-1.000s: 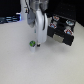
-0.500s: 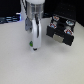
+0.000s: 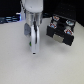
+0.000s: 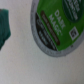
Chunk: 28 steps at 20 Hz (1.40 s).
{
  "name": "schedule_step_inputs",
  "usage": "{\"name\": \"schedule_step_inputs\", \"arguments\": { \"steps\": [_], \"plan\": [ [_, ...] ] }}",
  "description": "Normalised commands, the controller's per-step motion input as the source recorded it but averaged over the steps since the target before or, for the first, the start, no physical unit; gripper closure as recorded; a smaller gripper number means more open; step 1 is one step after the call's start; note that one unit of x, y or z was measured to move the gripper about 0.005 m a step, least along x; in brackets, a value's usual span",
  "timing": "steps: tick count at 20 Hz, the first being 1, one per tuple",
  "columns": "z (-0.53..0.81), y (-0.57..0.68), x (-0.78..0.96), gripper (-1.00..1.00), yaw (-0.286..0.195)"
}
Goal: Open the kcup holder, insert the kcup into the holder, and close the kcup holder
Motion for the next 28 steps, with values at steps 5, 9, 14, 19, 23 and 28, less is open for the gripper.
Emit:
{"name": "schedule_step_inputs", "arguments": {
  "steps": [5, 9, 14, 19, 23, 28],
  "plan": [
    [-0.12, -0.09, -0.05, -1.00, -0.136],
    [-0.05, -0.07, -0.04, -1.00, -0.113],
    [-0.04, -0.05, 0.00, -1.00, -0.098],
    [-0.04, -0.03, 0.02, 1.00, -0.080],
    [0.00, -0.04, -0.07, 1.00, -0.068],
    [-0.02, -0.03, -0.04, 1.00, -0.024]
  ]
}}
